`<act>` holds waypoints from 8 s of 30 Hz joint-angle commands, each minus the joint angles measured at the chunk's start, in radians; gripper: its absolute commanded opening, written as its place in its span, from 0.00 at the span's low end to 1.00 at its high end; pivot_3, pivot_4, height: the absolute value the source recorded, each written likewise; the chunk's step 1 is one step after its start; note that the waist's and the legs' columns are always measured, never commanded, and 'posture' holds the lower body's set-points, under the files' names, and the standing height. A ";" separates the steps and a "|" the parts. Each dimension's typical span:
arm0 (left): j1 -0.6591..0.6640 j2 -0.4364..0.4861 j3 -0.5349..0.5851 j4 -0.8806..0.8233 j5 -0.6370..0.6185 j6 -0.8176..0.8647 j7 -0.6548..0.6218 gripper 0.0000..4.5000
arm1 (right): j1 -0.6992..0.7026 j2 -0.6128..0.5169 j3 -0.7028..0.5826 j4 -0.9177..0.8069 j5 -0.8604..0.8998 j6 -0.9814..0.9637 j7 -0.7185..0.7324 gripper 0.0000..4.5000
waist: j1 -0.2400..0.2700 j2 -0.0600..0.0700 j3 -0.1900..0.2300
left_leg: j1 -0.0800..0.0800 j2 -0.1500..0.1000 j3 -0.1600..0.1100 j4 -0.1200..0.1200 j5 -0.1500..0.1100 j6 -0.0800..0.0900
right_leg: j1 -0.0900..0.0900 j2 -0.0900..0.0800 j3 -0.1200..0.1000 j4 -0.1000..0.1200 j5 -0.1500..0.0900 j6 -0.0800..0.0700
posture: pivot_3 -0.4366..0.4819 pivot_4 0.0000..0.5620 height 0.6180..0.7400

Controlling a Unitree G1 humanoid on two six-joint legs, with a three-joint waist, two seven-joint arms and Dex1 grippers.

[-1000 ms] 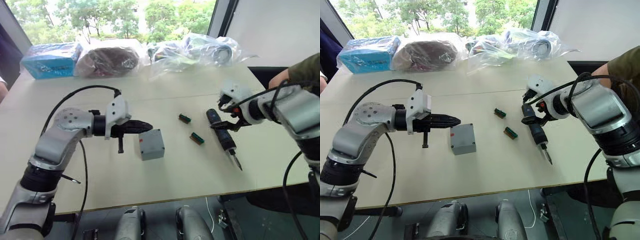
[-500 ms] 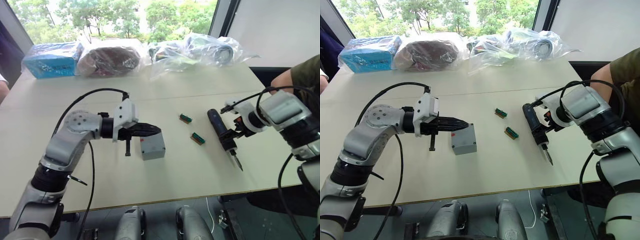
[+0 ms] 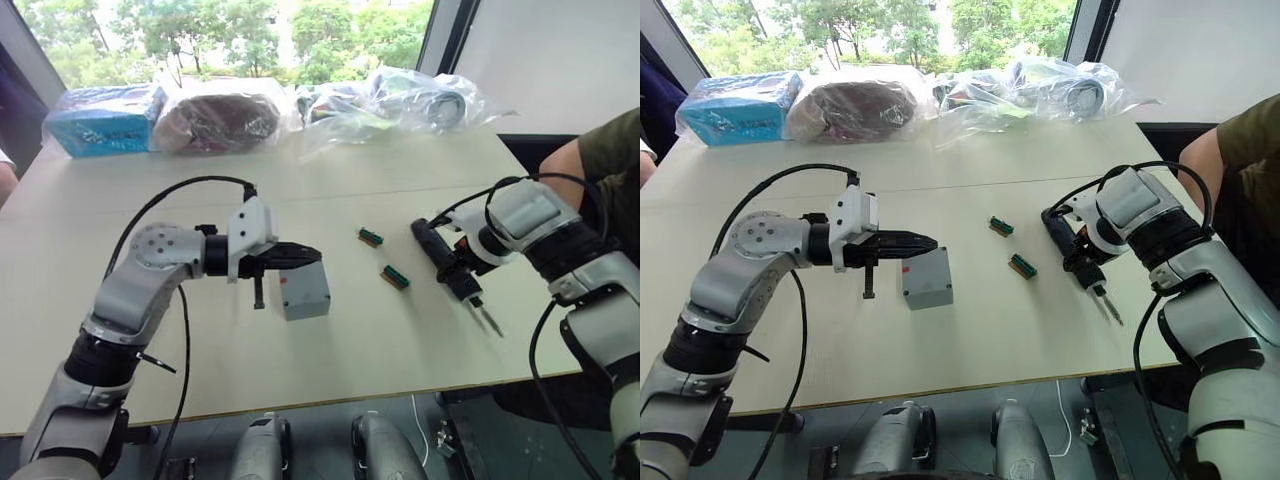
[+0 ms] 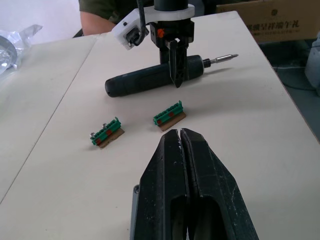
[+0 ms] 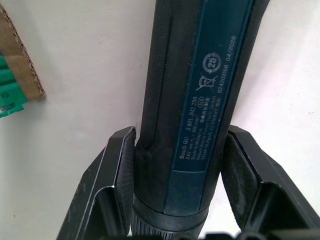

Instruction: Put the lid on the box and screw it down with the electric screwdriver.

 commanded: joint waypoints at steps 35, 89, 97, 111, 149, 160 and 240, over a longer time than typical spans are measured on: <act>0.048 0.043 -0.057 0.189 0.113 -0.025 -0.061 0.00 | 0.521 0.621 -0.664 -0.912 0.216 -0.883 -0.441 0.42 | 0.004 0.003 0.002 | -0.001 0.000 0.000 0.000 0.000 0.000 | 0.000 0.000 0.000 0.000 0.001 0.002 | 0.48 0.27 1.00; 0.041 -0.022 -0.098 0.244 0.175 -0.065 -0.042 0.00 | 0.652 0.534 -0.566 -0.831 0.163 -1.058 -0.398 0.42 | 0.008 0.001 0.000 | 0.003 0.000 -0.001 0.000 0.000 -0.001 | 0.004 -0.001 0.000 0.000 0.001 0.002 | 0.48 0.27 1.00; 0.039 -0.020 -0.098 0.249 0.177 -0.069 -0.045 0.00 | 0.641 0.516 -0.576 -0.826 0.171 -1.058 -0.392 0.42 | 0.008 0.001 0.000 | 0.003 0.000 -0.001 0.000 0.000 -0.001 | 0.004 -0.001 0.000 0.000 0.001 0.002 | 0.48 0.27 1.00; 0.038 -0.019 -0.093 0.249 0.177 -0.070 -0.042 0.00 | 0.621 0.491 -0.583 -0.805 0.167 -1.068 -0.372 0.42 | 0.008 0.001 0.000 | 0.003 0.000 -0.001 0.000 0.000 -0.001 | 0.004 -0.001 0.000 0.000 0.001 0.002 | 0.48 0.27 1.00; 0.046 -0.020 -0.096 0.232 0.175 -0.061 -0.036 0.00 | 0.639 0.473 -0.508 -0.773 0.174 -0.923 -0.331 0.42 | 0.008 0.000 -0.003 | 0.003 0.000 -0.001 0.000 0.000 -0.001 | 0.004 -0.001 0.000 0.000 0.001 0.002 | 0.48 0.27 1.00; 0.053 -0.022 -0.099 0.226 0.174 -0.056 -0.027 0.00 | 0.633 0.448 -0.465 -0.736 0.147 -0.719 -0.376 0.42 | 0.007 -0.003 -0.015 | 0.019 0.002 -0.002 -0.004 0.000 0.000 | 0.020 -0.001 -0.001 -0.004 -0.002 -0.002 | 0.48 0.27 1.00; -0.050 0.087 0.076 -0.080 -0.071 0.101 -0.088 0.00 | 0.147 -0.136 -0.521 -0.492 0.387 0.132 -0.498 0.42 | -0.001 0.005 0.000 | -0.006 -0.004 0.001 -0.017 0.000 0.000 | -0.004 -0.007 -0.005 -0.019 0.001 -0.001 | 0.48 0.27 1.00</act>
